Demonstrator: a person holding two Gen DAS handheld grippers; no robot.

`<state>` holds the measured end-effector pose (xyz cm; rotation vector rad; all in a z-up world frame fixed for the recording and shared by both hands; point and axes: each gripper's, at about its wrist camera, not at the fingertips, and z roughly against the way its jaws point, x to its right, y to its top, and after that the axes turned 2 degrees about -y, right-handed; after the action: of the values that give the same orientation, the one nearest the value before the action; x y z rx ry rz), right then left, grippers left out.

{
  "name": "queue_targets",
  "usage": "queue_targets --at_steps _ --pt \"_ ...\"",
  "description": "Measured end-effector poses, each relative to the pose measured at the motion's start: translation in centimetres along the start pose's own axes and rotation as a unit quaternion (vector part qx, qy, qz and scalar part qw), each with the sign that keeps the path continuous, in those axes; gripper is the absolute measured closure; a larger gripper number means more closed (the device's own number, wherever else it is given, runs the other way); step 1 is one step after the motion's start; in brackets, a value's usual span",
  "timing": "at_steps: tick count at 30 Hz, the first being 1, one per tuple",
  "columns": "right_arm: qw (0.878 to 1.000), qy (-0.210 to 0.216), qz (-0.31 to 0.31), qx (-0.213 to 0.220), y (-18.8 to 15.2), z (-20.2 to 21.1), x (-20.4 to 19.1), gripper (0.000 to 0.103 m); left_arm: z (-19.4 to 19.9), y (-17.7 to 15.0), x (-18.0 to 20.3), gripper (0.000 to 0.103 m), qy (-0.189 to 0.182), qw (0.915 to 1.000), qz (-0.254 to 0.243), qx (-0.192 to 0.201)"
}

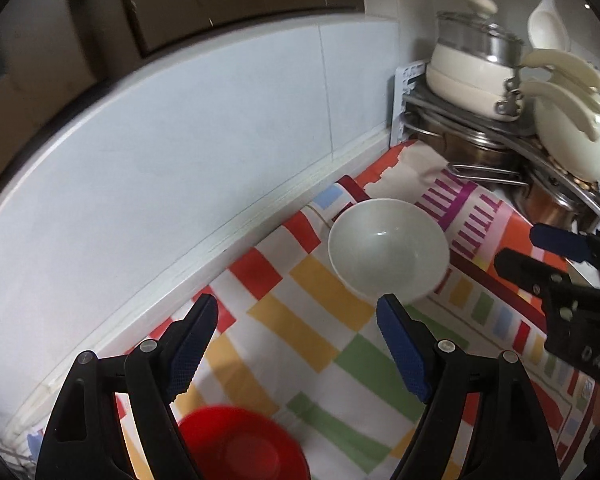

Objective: Organize plates and bowls
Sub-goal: 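Move both tools toward the white bowl, then close both tools on the white bowl rim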

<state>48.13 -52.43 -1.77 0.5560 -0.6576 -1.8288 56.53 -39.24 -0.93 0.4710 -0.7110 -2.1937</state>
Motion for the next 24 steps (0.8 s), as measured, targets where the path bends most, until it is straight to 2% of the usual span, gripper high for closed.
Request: queue_targets --at_steps 8,17,22,24 --pt "0.999 0.015 -0.022 -0.045 1.1 -5.2 1.8 0.050 -6.1 2.3 0.3 0.022 -0.013 0.9991 -0.005 -0.040" --pt "0.995 0.015 -0.044 -0.088 1.7 -9.8 2.4 0.059 -12.2 3.6 1.0 0.023 -0.029 0.9959 -0.008 -0.085" --pt "0.992 0.023 -0.052 -0.109 1.6 -11.8 2.9 0.066 -14.7 3.7 1.4 0.034 -0.035 0.9934 -0.005 -0.109" --pt "0.991 0.025 -0.055 -0.116 1.6 -12.4 3.1 0.070 -15.3 3.7 1.5 0.045 -0.037 0.9926 -0.004 -0.116"
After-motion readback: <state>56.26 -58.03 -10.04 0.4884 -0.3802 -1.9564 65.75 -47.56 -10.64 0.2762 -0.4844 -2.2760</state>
